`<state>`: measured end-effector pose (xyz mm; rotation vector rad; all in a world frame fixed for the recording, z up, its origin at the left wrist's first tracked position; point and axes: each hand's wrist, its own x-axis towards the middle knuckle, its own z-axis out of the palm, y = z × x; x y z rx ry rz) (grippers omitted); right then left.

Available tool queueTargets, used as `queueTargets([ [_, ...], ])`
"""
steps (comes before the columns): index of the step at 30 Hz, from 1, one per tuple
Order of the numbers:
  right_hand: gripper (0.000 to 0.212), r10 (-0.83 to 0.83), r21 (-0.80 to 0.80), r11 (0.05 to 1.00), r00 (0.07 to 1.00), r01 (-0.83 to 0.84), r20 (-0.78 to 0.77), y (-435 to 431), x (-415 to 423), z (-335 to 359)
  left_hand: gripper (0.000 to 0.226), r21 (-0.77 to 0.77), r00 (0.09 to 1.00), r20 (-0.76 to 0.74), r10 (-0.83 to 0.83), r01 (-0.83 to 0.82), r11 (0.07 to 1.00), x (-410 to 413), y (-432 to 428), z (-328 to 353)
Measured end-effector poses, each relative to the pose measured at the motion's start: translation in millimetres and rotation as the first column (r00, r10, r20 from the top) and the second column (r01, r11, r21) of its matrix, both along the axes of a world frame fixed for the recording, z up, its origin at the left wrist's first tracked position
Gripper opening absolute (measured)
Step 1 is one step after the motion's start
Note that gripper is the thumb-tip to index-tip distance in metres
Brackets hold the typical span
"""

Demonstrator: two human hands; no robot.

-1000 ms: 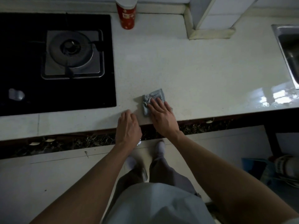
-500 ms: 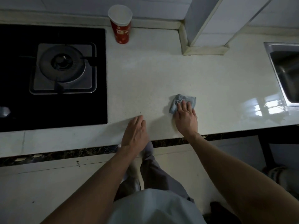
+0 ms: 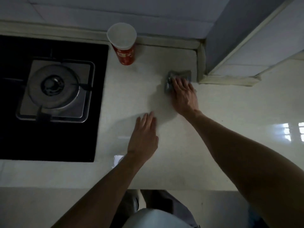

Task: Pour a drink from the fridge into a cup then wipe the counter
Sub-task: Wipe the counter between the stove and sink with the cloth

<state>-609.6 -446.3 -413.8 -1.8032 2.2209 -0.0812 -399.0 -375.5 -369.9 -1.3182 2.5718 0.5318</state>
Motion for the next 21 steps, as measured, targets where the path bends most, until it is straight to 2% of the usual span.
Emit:
queueTargets([
  [5, 0.059, 0.053, -0.009, 0.999, 0.998, -0.053, -0.020, -78, -14, -9, 0.063, 0.029, 0.997, 0.029, 0.075, -0.075, 0.997, 2, -17, -9],
  [10, 0.057, 0.050, 0.020, 0.999, 0.997, -0.049, -0.055, -141, -4, -11, 0.063, 0.023, 0.999, 0.013, 0.051, -0.051, 0.998, 5, -20, -11],
  [14, 0.053, -0.077, -0.029, 0.997, 0.996, 0.076, -0.049, -149, 14, -12, 0.064, 0.016, 0.997, 0.005, 0.080, -0.080, 0.997, 6, -20, -14],
  [17, 0.053, -0.060, -0.038, 0.998, 0.997, 0.058, -0.049, -148, 24, -8, 0.066, 0.013, 0.997, 0.024, 0.079, -0.079, 0.997, 4, -17, -15],
  [21, 0.054, -0.021, 0.004, 1.000, 0.999, 0.021, -0.046, -147, 38, -8, 0.065, 0.056, 0.994, -0.035, 0.099, -0.097, 0.994, 4, -21, -13],
])
